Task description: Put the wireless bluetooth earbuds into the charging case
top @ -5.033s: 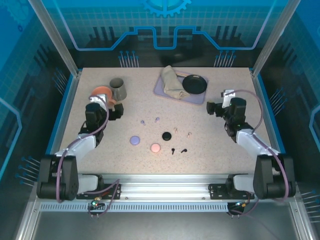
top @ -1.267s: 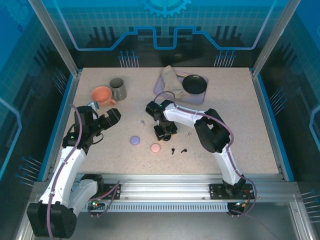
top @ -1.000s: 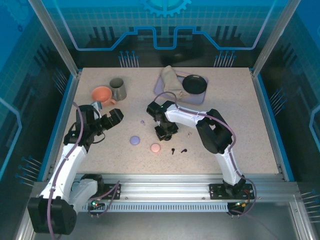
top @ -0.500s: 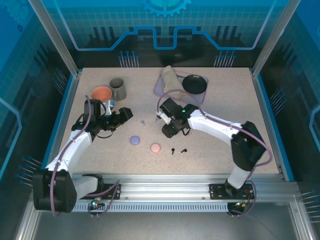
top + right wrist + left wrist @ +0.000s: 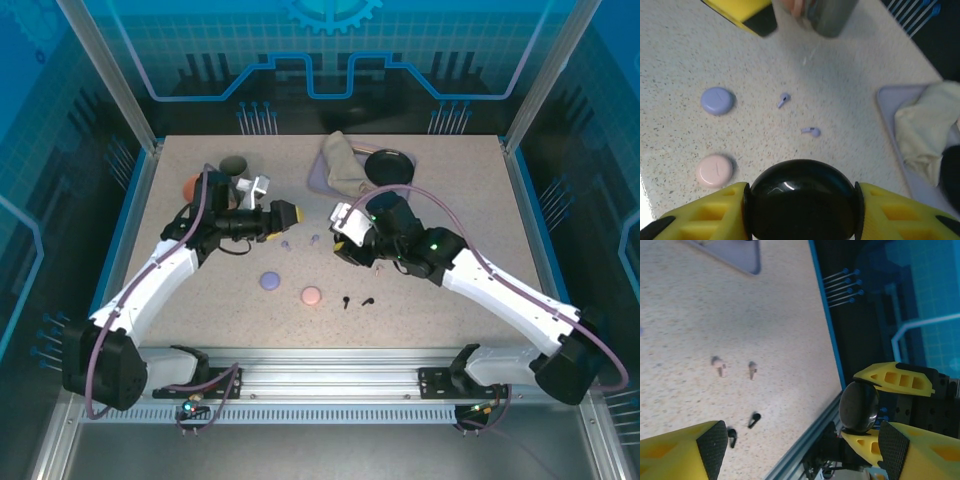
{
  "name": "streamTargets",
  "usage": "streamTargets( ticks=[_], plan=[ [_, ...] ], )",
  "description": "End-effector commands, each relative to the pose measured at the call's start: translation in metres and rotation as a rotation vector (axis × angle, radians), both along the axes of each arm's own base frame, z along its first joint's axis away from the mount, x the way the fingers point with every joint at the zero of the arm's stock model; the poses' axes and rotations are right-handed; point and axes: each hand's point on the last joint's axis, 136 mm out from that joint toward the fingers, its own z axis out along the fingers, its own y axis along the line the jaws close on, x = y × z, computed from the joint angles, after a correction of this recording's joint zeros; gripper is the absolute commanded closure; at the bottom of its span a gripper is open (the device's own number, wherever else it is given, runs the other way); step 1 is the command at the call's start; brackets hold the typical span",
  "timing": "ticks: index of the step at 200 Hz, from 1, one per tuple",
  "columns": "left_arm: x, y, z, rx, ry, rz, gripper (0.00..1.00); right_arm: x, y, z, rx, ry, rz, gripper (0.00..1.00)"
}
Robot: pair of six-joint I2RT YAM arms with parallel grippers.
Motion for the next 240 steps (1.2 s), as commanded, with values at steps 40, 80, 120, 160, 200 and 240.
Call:
streamTargets(
  ticks=[40, 80, 120, 160, 200, 240],
  plan=[
    [-0.015, -0.042, 0.049, -0.059, -0.085, -0.14, 0.18, -0.011, 0.005, 0.028, 0.003, -0.165, 0.152, 0.56],
    [-0.022, -0.059, 0.049, -0.055, -0.091, -0.194, 0.19, -0.007, 0.008, 0.031, 0.014, -0.16, 0.138, 0.56],
    [-0.027, -0.069, 0.043, -0.053, -0.079, -0.227, 0.23, -0.006, 0.01, 0.033, 0.037, -0.156, 0.125, 0.56],
    [-0.03, -0.079, 0.042, -0.063, -0.078, -0.258, 0.28, -0.003, 0.011, 0.036, 0.05, -0.155, 0.115, 0.56],
    [-0.034, -0.091, 0.036, -0.068, -0.059, -0.293, 0.34, -0.001, 0.012, 0.038, 0.061, -0.16, 0.107, 0.56],
    [-0.039, -0.099, 0.035, -0.07, -0.055, -0.321, 0.46, 0.003, 0.014, 0.034, 0.051, -0.156, 0.101, 0.57]
  ],
)
